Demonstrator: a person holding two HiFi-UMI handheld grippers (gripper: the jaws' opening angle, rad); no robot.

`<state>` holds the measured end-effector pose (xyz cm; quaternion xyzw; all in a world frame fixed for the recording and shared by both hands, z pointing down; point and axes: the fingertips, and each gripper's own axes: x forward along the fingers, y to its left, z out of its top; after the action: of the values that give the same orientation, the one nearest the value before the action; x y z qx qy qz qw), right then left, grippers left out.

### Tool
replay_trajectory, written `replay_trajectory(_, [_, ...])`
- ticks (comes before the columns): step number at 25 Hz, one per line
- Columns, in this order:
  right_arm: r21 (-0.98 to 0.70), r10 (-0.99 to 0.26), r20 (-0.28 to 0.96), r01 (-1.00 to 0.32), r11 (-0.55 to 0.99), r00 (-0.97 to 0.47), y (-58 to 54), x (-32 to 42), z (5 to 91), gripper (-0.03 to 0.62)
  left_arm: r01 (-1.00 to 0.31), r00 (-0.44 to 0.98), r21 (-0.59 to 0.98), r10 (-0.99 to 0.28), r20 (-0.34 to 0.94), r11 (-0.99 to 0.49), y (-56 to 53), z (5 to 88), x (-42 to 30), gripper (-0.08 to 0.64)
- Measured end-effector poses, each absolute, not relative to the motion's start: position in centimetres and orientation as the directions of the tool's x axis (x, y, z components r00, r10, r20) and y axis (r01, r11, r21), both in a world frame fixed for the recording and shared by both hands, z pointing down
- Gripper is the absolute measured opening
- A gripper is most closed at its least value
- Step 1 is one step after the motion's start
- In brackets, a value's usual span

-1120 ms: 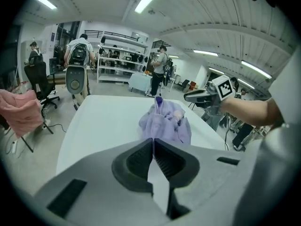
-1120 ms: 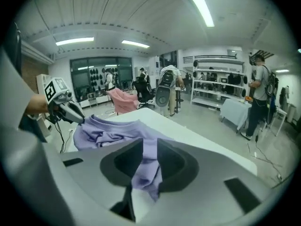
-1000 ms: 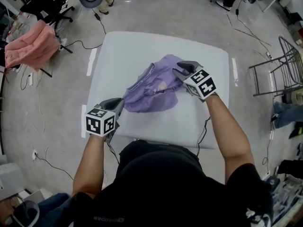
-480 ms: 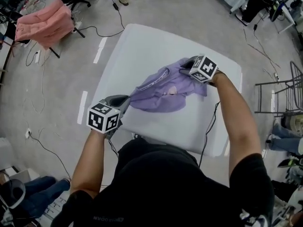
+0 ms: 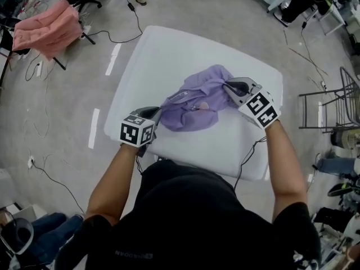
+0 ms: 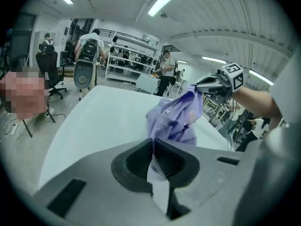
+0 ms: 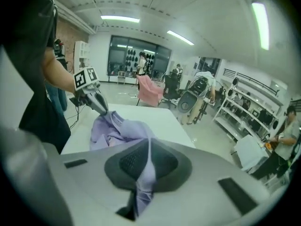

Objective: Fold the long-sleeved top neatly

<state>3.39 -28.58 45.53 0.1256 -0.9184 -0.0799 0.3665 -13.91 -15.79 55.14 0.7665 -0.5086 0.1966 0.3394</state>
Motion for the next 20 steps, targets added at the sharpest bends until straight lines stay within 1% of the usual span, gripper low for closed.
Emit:
replay_trajectory(4, [0.237,-0.344,0.611,-0.250,0.939,-0.713,-26.6,4.1,44.5,0.017,-0.908,0.419,0.318,-0.637,0.646,-0.274,-16.3,56.7,-13.3,0.026])
replay_trajectory(6, [0.229,-0.368,0.593,-0.288,0.930,-0.716,-25.9,4.3,44.2,0.017,-0.904,0.427,0.308,-0.610,0.668,-0.296,-16.3,57.9,-12.9,0.091])
replay_trajectory(9, [0.215,-0.405,0.563,-0.345,0.914,-0.720,-25.4,4.3,43.5,0.017,-0.909,0.407,0.254,-0.561,0.721,-0.331,-16.3,59.8,-12.8,0.135])
replay_trajectory(10, [0.213,-0.419,0.556,-0.364,0.907,-0.718,-25.3,4.3,43.3,0.017,-0.910,0.397,0.237,-0.555,0.731,-0.339,-16.4,60.3,-13.0,0.137])
replay_trajectory(11, [0.215,-0.435,0.552,-0.383,0.899,-0.712,-25.2,4.4,43.1,0.017,-0.911,0.392,0.226,-0.558,0.732,-0.344,-16.5,60.4,-13.4,0.135])
replay_trajectory(12, [0.222,-0.453,0.551,-0.401,0.889,-0.701,-25.0,4.4,43.0,0.017,-0.910,0.394,0.222,-0.567,0.723,-0.350,-16.7,60.0,-13.8,0.095])
replay_trajectory(13, [0.232,-0.473,0.551,-0.419,0.878,-0.687,-25.0,4.4,42.9,0.017,-0.908,0.402,0.224,-0.583,0.706,-0.356,-16.9,59.3,-14.3,0.015])
replay_trajectory(17, [0.271,-0.577,0.525,-0.520,0.810,-0.626,-25.4,5.6,41.1,0.017,-0.894,0.435,0.209,-0.651,0.622,-0.397,-18.9,53.7,-16.5,0.015])
replay_trajectory(20, [0.310,-0.672,0.471,-0.606,0.733,-0.572,-26.1,7.1,38.5,0.017,-0.876,0.453,0.144,-0.686,0.569,-0.460,-21.9,47.9,-17.2,0.015])
